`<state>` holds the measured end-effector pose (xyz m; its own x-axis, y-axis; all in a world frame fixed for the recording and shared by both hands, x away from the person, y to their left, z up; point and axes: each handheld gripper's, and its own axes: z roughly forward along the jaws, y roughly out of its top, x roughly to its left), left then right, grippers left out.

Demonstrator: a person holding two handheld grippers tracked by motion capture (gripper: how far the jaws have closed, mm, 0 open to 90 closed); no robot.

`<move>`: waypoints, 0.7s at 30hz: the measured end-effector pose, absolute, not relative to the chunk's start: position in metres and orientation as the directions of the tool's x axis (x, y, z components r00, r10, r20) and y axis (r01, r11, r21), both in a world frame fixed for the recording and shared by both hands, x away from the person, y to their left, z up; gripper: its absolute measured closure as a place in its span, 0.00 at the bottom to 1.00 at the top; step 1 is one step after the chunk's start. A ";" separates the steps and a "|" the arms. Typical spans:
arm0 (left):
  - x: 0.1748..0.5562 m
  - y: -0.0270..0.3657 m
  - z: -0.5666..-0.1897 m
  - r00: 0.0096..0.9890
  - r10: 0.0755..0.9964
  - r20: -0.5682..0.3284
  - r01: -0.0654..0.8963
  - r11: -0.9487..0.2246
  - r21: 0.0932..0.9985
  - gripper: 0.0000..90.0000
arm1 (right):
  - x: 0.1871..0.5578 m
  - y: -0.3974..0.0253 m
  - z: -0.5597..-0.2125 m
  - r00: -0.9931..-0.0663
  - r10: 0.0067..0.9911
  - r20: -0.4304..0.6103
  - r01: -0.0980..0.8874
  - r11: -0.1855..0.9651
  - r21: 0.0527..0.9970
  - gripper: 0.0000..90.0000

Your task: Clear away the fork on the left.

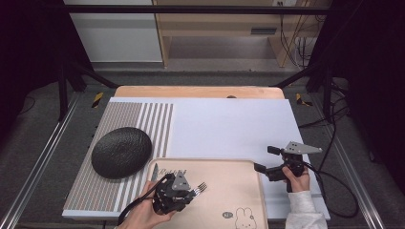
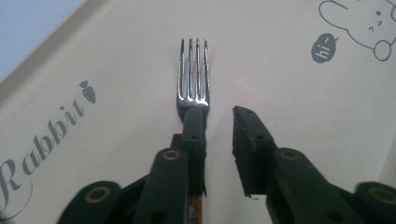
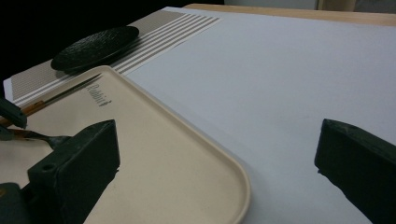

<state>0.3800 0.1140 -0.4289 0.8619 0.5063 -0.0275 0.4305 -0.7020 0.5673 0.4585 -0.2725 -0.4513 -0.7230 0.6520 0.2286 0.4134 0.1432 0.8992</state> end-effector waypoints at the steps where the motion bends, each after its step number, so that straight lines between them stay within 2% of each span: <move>1: 0.380 0.114 -0.429 0.862 0.506 -0.032 0.433 -0.703 0.564 0.88 | 0.458 -0.273 -0.451 -0.723 0.652 0.228 0.413 0.144 0.899 0.00; 7: 0.381 0.115 -0.435 0.869 0.494 -0.030 0.422 -0.707 0.568 1.00 | 0.459 -0.272 -0.452 -0.723 0.652 0.226 0.415 0.148 0.898 0.00; 21: 0.383 0.111 -0.449 0.882 0.469 -0.040 0.416 -0.738 0.531 1.00 | 0.459 -0.271 -0.452 -0.725 0.652 0.225 0.415 0.152 0.897 0.00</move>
